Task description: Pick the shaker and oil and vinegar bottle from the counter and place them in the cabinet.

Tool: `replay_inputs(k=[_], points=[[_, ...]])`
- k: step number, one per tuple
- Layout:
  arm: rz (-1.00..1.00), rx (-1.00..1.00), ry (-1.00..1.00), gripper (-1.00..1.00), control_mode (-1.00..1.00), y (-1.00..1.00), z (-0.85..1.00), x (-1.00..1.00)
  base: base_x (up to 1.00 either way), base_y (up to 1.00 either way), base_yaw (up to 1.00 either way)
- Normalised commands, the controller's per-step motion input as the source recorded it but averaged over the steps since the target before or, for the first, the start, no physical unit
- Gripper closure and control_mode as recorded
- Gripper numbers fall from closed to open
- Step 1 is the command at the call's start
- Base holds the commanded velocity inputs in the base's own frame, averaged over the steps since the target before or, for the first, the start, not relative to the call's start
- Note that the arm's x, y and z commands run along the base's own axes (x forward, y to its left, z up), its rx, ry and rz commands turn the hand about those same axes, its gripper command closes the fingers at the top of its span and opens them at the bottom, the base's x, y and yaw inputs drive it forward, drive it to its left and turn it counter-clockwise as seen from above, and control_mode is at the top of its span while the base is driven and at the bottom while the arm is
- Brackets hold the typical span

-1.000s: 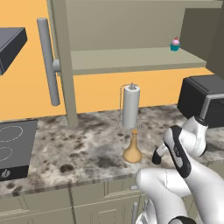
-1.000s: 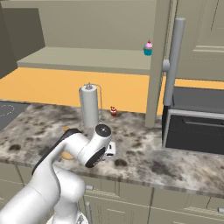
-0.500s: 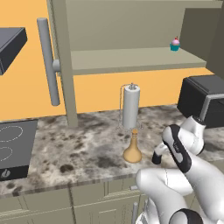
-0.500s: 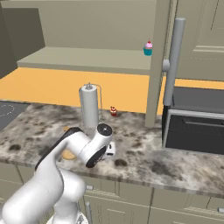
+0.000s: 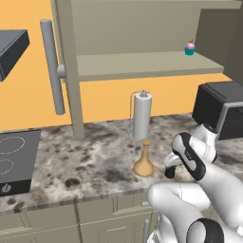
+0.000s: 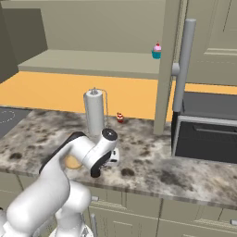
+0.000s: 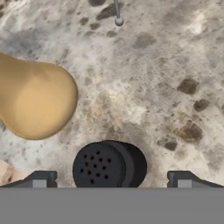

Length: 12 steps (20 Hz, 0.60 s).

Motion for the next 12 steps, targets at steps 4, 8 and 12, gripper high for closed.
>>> replay_inputs(k=[4, 8, 12], points=[[0.0, 0.0, 0.0, -1.0, -1.0, 0.17, -0.24, 0.13, 0.0, 0.0, 0.0], [0.0, 0.0, 0.0, -1.0, -1.0, 0.18, -0.26, 0.13, 0.0, 0.0, 0.0], [0.0, 0.0, 0.0, 1.0, -1.0, 0.08, -0.08, 0.02, 0.0, 0.0, 0.0]])
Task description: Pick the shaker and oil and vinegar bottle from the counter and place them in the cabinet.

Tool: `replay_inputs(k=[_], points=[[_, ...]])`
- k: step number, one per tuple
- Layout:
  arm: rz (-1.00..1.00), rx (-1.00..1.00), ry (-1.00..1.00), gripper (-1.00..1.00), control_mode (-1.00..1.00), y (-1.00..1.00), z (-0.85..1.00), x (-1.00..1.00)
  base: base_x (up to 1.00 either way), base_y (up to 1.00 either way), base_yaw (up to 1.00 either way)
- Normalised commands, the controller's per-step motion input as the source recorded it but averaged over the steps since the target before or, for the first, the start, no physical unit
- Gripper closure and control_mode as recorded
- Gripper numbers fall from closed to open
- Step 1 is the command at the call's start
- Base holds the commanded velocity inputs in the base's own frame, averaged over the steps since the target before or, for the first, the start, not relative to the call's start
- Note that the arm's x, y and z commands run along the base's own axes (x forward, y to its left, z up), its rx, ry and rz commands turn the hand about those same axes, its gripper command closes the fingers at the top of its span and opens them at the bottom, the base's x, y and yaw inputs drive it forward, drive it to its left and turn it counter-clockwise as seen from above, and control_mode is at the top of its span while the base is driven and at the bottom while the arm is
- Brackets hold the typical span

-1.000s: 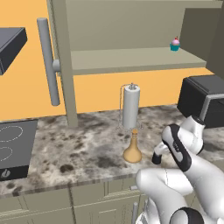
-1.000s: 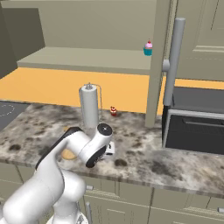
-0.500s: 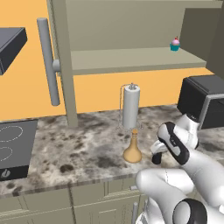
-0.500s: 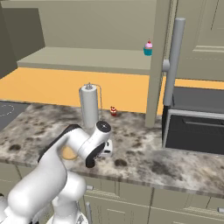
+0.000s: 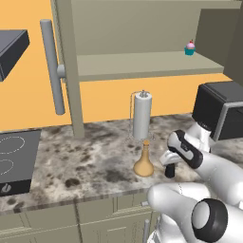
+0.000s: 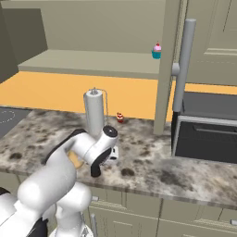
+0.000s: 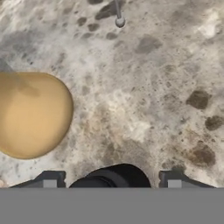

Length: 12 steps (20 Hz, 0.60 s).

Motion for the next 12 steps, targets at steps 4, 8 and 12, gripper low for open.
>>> replay_inputs(k=[4, 8, 12], points=[[-0.02, 0.0, -0.07, 1.0, -1.0, 0.01, 0.12, -0.06, 0.0, 0.0, 0.0], [-0.01, 0.01, -0.19, 1.0, -1.0, 0.05, 0.77, -0.21, 0.0, 0.0, 0.0], [-0.01, 0.0, -0.22, 1.0, -1.0, 0.17, 1.0, -0.13, 0.0, 0.0, 0.0]])
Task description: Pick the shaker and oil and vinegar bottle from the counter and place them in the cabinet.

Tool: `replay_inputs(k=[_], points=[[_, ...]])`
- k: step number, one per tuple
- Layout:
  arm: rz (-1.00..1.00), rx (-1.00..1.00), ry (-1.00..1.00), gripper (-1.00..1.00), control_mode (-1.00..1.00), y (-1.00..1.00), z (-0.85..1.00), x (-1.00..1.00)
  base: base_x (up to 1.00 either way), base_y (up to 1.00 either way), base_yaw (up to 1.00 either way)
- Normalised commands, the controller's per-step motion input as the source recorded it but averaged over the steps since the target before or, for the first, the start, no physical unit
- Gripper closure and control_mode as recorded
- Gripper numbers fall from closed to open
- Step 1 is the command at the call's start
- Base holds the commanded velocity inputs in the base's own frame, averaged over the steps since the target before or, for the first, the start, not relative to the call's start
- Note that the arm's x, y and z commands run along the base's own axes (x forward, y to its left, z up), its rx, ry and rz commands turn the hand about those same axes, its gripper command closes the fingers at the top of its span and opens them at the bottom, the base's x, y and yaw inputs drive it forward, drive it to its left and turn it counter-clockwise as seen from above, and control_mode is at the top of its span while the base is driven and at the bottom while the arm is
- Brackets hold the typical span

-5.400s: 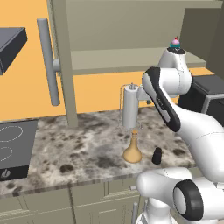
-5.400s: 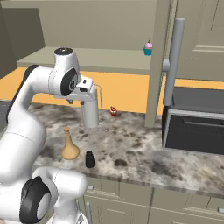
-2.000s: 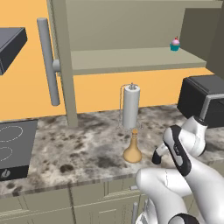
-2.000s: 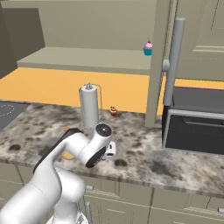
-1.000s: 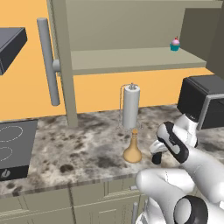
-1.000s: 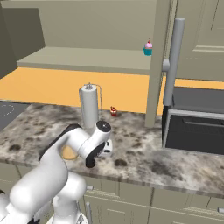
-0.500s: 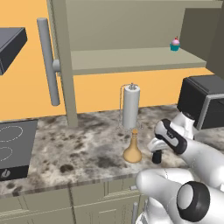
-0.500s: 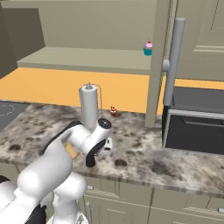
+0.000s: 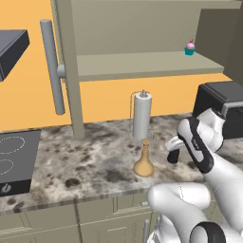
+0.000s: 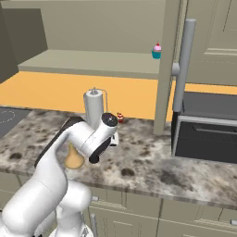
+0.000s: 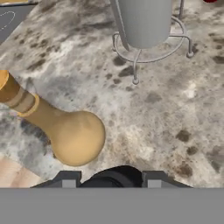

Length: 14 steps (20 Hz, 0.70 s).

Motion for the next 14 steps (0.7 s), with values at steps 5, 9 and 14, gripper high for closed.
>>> replay_inputs(k=[5, 9, 14], points=[[0.0, 0.0, -0.19, 1.0, -1.0, 0.17, 1.0, -0.11, 0.0, 0.0, 0.0], [-0.01, 0.0, -0.14, 1.0, -1.0, 0.11, 1.0, 0.0, 0.0, 0.0, 0.0], [-0.01, 0.0, -0.16, 1.0, -1.0, 0.11, 1.0, 0.0, 0.0, 0.0, 0.0]])
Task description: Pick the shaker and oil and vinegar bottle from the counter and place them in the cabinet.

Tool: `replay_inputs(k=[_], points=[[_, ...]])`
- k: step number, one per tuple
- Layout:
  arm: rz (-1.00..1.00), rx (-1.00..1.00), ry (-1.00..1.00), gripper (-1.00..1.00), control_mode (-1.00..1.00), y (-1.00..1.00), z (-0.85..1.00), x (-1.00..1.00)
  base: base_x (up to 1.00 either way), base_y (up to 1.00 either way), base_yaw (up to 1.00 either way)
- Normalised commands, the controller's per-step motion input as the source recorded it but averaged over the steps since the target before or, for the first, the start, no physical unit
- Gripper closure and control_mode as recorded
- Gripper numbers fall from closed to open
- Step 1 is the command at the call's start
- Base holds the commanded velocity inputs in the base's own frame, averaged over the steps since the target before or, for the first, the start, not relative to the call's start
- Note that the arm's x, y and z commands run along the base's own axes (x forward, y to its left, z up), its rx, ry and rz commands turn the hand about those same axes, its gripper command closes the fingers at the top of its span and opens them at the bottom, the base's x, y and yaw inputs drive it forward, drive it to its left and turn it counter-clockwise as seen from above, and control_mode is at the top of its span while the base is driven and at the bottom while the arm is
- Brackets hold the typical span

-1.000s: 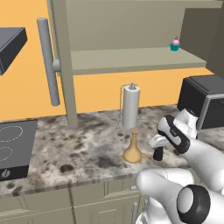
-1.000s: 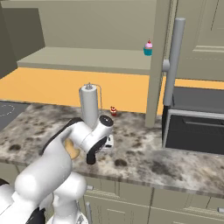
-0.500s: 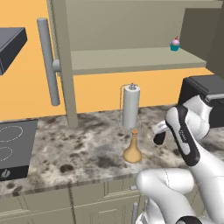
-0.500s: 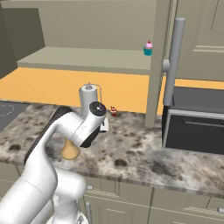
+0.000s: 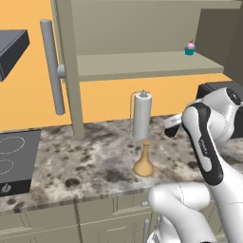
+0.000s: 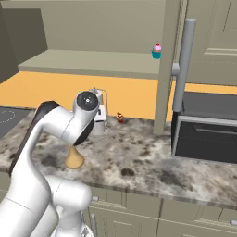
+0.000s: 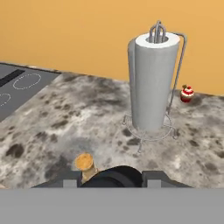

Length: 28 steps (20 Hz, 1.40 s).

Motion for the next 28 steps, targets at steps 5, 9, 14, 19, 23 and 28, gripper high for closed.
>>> replay_inputs(k=[5, 9, 14, 19, 23, 28], points=[[-0.03, 0.0, -0.18, 1.0, -1.0, 0.15, 1.0, 0.0, 0.0, 0.0, 0.0], [-0.03, 0.0, -0.16, 1.0, -1.0, 0.12, 1.0, 0.02, 0.0, 0.0, 0.0], [-0.08, 0.0, -0.15, 1.0, -1.0, 0.08, 1.0, 0.09, 0.0, 0.0, 0.0], [-0.08, 0.0, -0.11, 1.0, -1.0, 0.04, 0.99, 0.11, 0.0, 0.0, 0.0], [-0.02, 0.01, 0.0, 1.0, -1.0, 0.0, 0.22, 0.0, 0.0, 0.0, 0.0], [0.0, 0.01, 0.06, 1.0, -1.0, 0.0, 0.15, 0.16, 0.0, 0.0, 0.0]])
